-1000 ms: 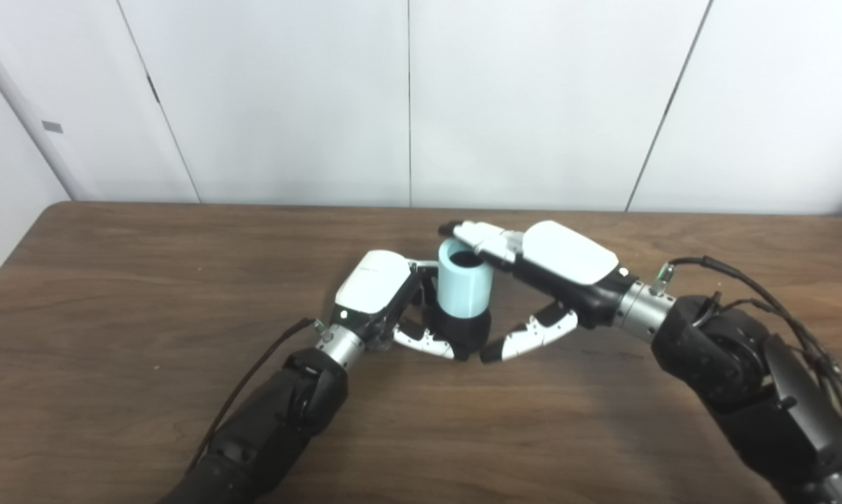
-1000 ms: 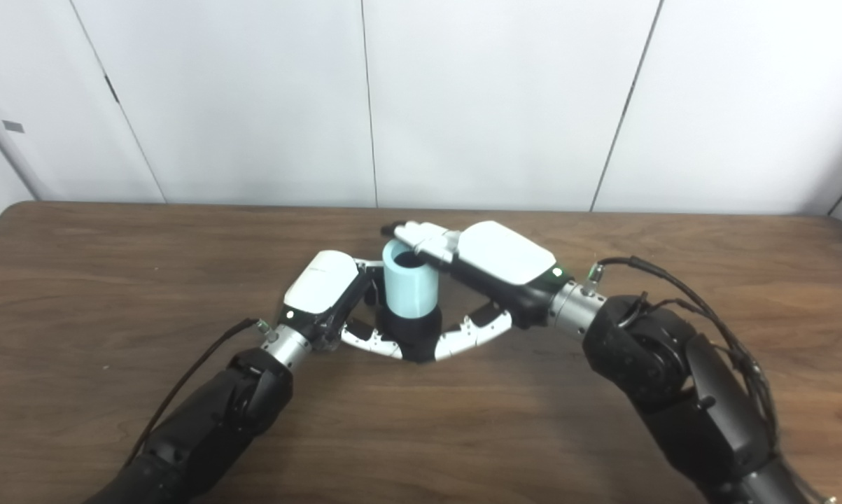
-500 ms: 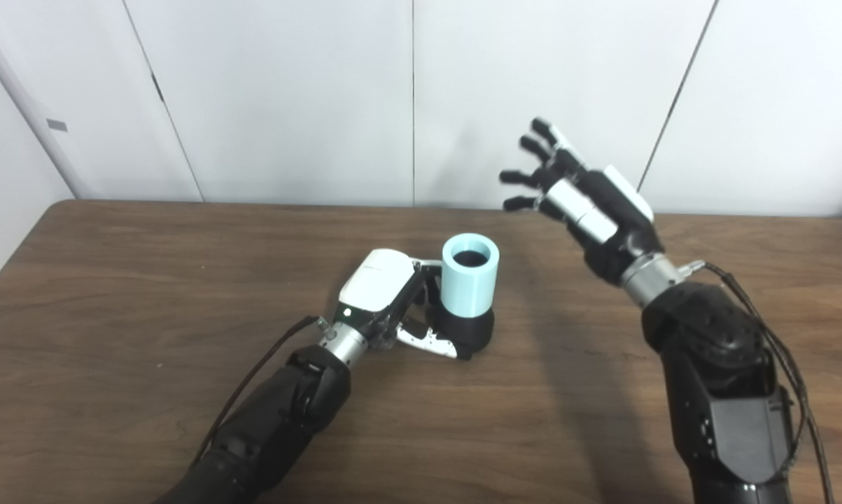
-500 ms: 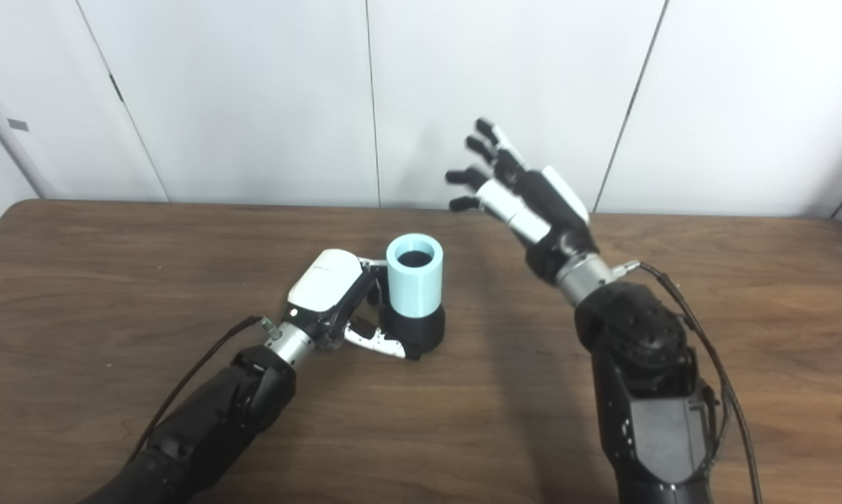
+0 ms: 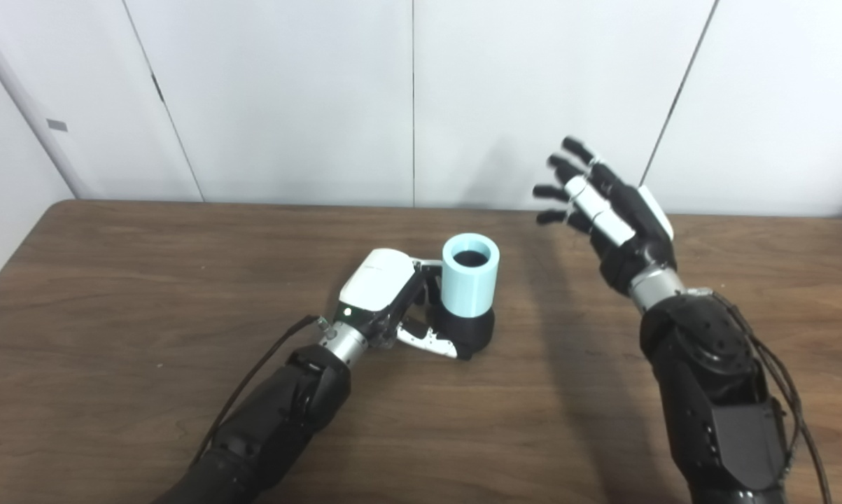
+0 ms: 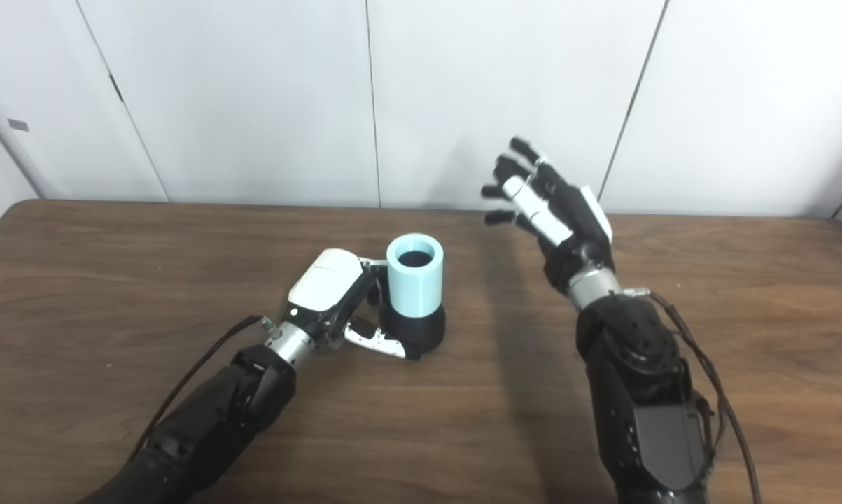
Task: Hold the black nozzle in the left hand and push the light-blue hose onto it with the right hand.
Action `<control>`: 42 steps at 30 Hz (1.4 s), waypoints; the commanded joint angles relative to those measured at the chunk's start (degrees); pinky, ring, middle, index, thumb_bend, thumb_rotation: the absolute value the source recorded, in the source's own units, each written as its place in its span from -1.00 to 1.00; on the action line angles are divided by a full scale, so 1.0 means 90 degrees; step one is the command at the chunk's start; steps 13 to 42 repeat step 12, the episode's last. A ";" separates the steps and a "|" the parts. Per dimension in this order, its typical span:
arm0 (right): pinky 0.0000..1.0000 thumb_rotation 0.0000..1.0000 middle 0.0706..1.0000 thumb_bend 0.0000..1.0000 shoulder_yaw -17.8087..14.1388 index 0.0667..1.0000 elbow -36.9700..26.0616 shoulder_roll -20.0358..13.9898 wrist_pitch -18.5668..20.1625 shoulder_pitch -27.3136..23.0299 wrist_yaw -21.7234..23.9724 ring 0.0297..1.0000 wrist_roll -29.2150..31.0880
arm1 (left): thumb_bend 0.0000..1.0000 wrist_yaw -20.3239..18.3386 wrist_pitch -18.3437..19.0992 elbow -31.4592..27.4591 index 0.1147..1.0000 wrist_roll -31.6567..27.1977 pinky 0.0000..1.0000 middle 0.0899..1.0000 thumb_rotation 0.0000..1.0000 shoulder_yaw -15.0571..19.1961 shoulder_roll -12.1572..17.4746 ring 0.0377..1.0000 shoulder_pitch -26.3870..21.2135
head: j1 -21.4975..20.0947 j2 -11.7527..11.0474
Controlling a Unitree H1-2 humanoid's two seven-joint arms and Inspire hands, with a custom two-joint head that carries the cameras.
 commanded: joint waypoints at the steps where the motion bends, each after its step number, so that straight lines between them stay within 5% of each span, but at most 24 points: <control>1: -0.10 -0.41 0.52 0.03 0.0034 0.58 -0.0221 -0.0138 -0.0014 0.0006 -0.0448 0.17 0.0558 | 0.05 -0.0770 0.0160 0.0140 -0.12 -0.0300 -0.32 -0.20 -1.00 -0.0107 -0.0007 -0.18 0.0799 | 0.0009 0.0003; 5: -0.09 -0.50 0.54 0.14 0.0005 0.52 -0.0199 -0.0025 -0.0015 0.0301 -0.0740 0.19 0.0946 | 0.04 -0.1470 0.0570 -0.0564 -0.07 -0.1288 -0.08 -0.15 -1.00 0.0421 -0.0064 -0.01 0.1056 | 0.0034 -0.0009; 6: -0.08 -0.53 0.51 0.16 -0.0036 0.51 -0.0185 0.0023 -0.0015 0.0351 -0.0767 0.19 0.0949 | 0.42 -0.1583 0.0683 -0.0721 0.24 -0.1457 0.01 0.13 -0.79 0.0517 -0.0076 0.13 0.1109 | 0.0034 -0.0009; 7: -0.07 -0.54 0.50 0.17 -0.0146 0.51 -0.0154 0.0122 -0.0025 0.0422 -0.0726 0.19 0.0961 | 0.55 -0.1753 0.0923 -0.0977 0.34 -0.1717 0.04 0.23 -0.72 0.0666 -0.0100 0.17 0.1186 | 0.0034 -0.0009; 9: -0.04 -0.52 0.49 0.20 -0.0270 0.55 -0.0088 0.0238 -0.0091 0.0517 -0.0637 0.18 0.0925 | 0.74 -0.2020 0.1344 -0.1366 0.73 -0.2066 0.29 0.64 -0.46 0.0862 -0.0119 0.55 0.1281 | 0.0039 -0.0030; 12: -0.05 -0.46 0.51 0.26 -0.0324 0.58 -0.0037 0.0346 -0.0333 0.0677 -0.0512 0.17 0.0733 | 0.85 -0.2463 0.2093 -0.2005 0.95 -0.2565 0.53 0.90 -0.26 0.1199 -0.0107 0.82 0.1398 | 0.0052 -0.0028; 42: -0.05 -0.46 0.51 0.26 -0.0324 0.58 -0.0037 0.0346 -0.0333 0.0677 -0.0512 0.17 0.0733 | 0.85 -0.2463 0.2093 -0.2005 0.95 -0.2565 0.53 0.90 -0.26 0.1199 -0.0107 0.82 0.1398 | 0.0052 -0.0028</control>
